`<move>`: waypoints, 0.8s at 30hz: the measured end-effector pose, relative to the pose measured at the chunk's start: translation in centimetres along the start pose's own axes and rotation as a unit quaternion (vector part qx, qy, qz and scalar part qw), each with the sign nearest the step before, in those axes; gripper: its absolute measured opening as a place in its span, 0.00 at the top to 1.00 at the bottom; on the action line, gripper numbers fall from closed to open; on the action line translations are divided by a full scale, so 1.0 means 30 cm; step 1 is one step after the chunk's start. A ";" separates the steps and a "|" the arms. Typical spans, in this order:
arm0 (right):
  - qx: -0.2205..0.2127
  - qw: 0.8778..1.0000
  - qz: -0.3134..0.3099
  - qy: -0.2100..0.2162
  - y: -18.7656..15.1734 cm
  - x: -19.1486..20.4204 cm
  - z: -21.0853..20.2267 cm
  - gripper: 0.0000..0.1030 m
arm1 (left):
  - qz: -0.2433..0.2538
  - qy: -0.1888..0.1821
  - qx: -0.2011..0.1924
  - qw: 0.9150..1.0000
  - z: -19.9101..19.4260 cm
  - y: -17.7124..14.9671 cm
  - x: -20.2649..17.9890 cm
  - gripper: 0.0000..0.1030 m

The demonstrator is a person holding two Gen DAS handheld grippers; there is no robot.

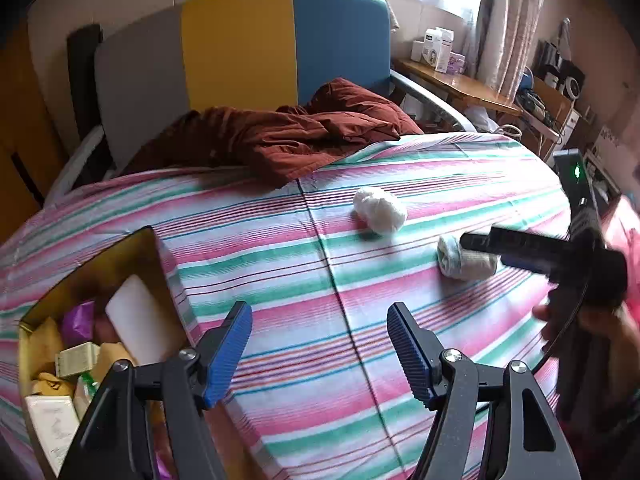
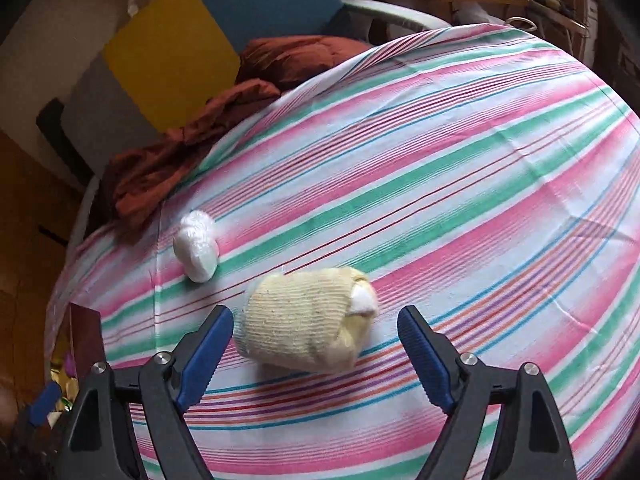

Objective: Organize objects
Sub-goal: 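Move both grippers toward the white bag ball and beige sock, then grasp the white bag ball with the left gripper while the right grasps the beige sock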

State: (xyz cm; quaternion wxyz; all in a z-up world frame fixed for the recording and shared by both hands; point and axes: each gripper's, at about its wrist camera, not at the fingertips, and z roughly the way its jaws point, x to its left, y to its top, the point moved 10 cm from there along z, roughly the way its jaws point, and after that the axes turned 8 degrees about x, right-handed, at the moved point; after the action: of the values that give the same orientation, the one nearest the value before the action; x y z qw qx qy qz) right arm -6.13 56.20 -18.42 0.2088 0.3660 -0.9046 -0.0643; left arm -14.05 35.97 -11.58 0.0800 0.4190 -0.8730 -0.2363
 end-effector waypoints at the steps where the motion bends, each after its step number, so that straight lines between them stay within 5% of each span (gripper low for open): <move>1: 0.002 1.000 -0.005 -0.007 0.003 0.002 0.010 0.17 | -0.003 -0.001 0.003 1.000 0.009 0.010 0.000 0.31; 6: 0.020 0.999 -0.026 -0.028 0.002 0.013 0.059 0.17 | -0.019 -0.023 0.026 0.999 0.068 0.069 -0.018 0.31; 8: 0.018 0.999 -0.042 -0.021 0.001 0.032 0.052 0.30 | -0.023 -0.032 0.028 0.999 0.092 0.101 -0.034 0.31; 16: 0.013 0.994 -0.076 -0.083 -0.004 0.016 0.014 0.33 | -0.032 -0.043 0.052 0.997 0.240 0.219 -0.115 0.31; 24: 0.015 0.994 -0.055 -0.093 0.011 -0.039 -0.016 0.33 | -0.054 -0.040 0.076 0.995 0.403 0.336 -0.163 0.31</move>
State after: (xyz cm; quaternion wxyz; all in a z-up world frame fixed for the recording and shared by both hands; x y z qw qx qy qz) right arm -5.36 57.26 -18.29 0.1144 0.4103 -0.8996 -0.0962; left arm -22.03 49.33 -17.04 0.0001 0.4602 -0.8673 -0.1897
